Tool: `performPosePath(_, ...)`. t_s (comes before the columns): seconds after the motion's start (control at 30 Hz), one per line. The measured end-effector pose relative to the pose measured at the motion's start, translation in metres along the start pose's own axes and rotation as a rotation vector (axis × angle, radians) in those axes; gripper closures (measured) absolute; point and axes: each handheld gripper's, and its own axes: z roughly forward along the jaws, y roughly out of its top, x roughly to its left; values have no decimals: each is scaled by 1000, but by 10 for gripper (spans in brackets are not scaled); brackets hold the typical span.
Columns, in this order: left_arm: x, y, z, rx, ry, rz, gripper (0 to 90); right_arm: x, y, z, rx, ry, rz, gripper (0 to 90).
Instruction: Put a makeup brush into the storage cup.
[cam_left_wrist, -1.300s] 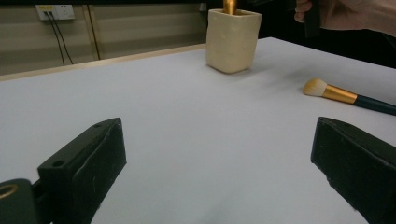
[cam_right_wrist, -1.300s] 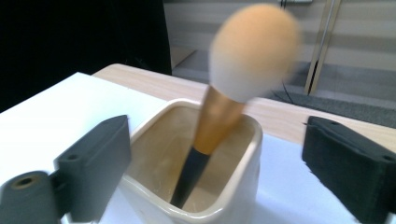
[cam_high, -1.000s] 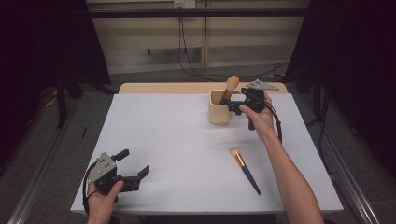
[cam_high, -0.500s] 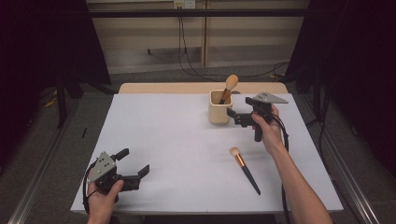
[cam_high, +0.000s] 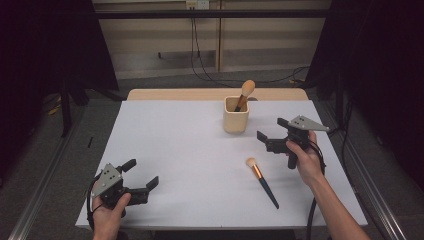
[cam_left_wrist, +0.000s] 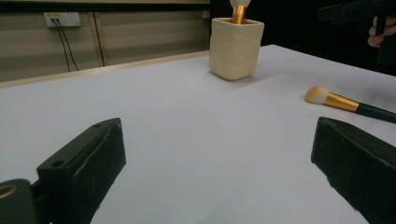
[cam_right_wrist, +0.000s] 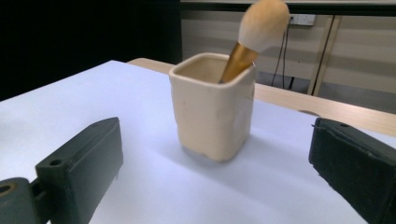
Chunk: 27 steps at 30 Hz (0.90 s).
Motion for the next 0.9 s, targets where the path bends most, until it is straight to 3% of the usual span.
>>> performPosePath(0.13,0,0,0,1,2,1,29,3,-6,-17,-18,15,8,8)
performPosePath(0.33,1,0,0,7,5,1,30,8,-21,-38,-7,-1,-14,1)
performPosePath(0.43,2,-1,-1,2,7,0,30,8,-28,-46,0,6,28,3)
performPosePath(0.67,4,-2,-2,2,12,-7,30,11,-40,-67,-14,-21,19,3)
performPosePath(0.9,3,-2,-3,-4,13,-9,30,10,-54,-93,-39,-99,33,10)
